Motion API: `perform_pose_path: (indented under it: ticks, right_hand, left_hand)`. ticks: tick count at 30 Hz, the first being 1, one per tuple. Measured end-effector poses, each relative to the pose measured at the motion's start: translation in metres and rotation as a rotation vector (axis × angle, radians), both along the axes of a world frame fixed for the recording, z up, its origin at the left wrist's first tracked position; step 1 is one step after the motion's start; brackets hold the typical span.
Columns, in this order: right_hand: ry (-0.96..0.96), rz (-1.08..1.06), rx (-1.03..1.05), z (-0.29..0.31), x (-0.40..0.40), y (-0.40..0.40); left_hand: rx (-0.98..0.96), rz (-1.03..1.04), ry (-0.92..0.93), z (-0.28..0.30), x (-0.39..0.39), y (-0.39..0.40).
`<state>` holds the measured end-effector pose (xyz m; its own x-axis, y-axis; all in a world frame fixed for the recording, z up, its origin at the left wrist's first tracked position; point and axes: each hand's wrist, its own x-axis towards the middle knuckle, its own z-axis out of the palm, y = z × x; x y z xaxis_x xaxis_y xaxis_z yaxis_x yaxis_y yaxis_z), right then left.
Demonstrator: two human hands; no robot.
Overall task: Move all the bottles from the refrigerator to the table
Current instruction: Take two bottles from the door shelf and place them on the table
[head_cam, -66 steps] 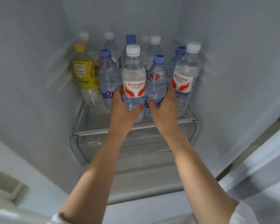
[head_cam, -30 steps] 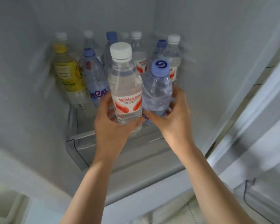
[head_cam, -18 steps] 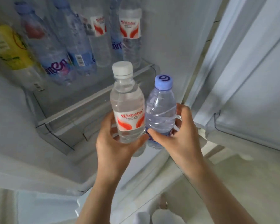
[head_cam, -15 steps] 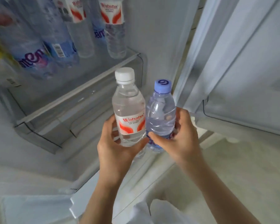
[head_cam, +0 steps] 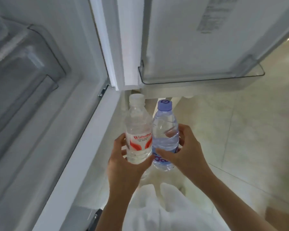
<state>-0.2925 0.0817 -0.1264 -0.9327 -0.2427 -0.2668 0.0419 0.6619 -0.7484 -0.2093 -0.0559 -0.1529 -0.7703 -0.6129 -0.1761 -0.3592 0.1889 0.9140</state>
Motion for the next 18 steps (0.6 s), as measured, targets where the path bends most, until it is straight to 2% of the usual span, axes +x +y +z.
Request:
perform_pose_path:
  ticks: [11, 18]
  right_hand:
    - [-0.062, -0.424, -0.223, -0.008, 0.010, 0.146]
    - [-0.088, -0.593, -0.277, -0.016, 0.021, 0.273]
  left_hand:
    - [-0.066, -0.374, -0.098, -0.013, -0.045, 0.118]
    - [-0.021, -0.482, -0.158, -0.015, -0.070, 0.237]
